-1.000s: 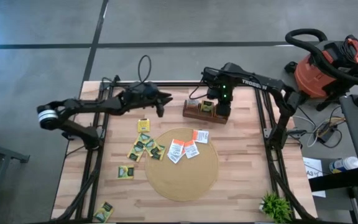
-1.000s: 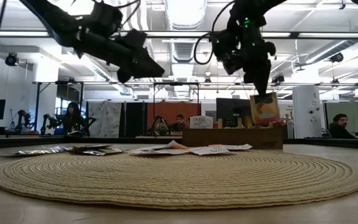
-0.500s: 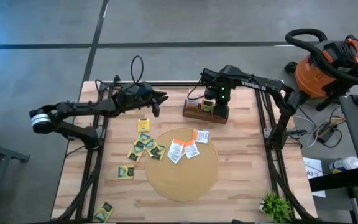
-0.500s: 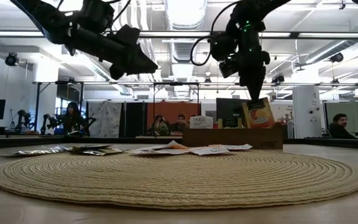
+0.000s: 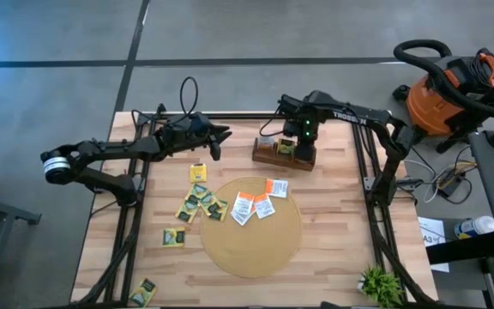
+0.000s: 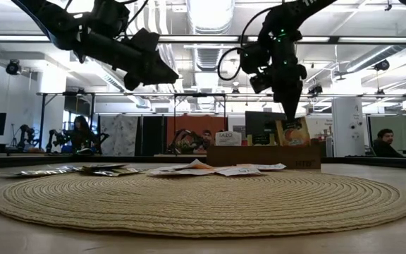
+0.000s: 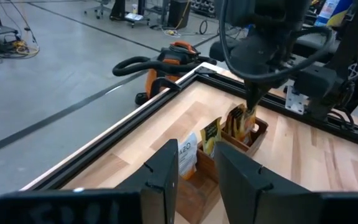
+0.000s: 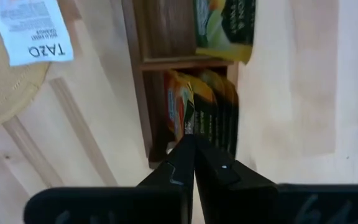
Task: Pick & Place Tea
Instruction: Put the mango tea bag into the right section of the wooden organizer
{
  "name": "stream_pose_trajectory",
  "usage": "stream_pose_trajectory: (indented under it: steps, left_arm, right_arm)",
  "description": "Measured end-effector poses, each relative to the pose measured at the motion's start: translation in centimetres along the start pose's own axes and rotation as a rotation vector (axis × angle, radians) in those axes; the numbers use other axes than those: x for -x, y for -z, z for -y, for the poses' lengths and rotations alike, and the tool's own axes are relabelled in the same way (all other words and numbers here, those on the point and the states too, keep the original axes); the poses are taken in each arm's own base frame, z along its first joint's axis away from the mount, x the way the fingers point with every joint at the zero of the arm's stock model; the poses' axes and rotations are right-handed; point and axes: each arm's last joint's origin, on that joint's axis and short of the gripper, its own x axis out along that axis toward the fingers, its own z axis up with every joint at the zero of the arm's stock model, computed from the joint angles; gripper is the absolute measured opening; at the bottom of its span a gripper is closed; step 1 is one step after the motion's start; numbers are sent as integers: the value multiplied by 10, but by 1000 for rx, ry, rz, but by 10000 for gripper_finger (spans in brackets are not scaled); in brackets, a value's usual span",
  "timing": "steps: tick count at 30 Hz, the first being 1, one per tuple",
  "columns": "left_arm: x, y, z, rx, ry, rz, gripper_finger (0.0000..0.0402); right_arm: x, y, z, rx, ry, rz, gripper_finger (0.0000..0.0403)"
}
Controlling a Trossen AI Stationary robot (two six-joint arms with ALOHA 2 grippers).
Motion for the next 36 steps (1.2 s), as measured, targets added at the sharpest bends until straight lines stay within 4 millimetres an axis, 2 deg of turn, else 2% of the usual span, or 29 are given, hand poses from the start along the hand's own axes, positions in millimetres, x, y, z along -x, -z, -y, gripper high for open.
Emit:
stream_pose_trajectory:
  steps: [12, 29, 36]
  left_arm:
    - [0, 0, 0, 0, -14, 2, 99]
    - [0, 0, 0, 63, -14, 4, 99]
    - [0, 0, 0, 71, -13, 4, 99]
  right_arm:
    - [-30, 10, -2, -22, -34, -73, 8]
    - [-33, 7, -3, -139, -55, -31, 10]
    - [-31, -2, -7, -118, -39, 55, 57]
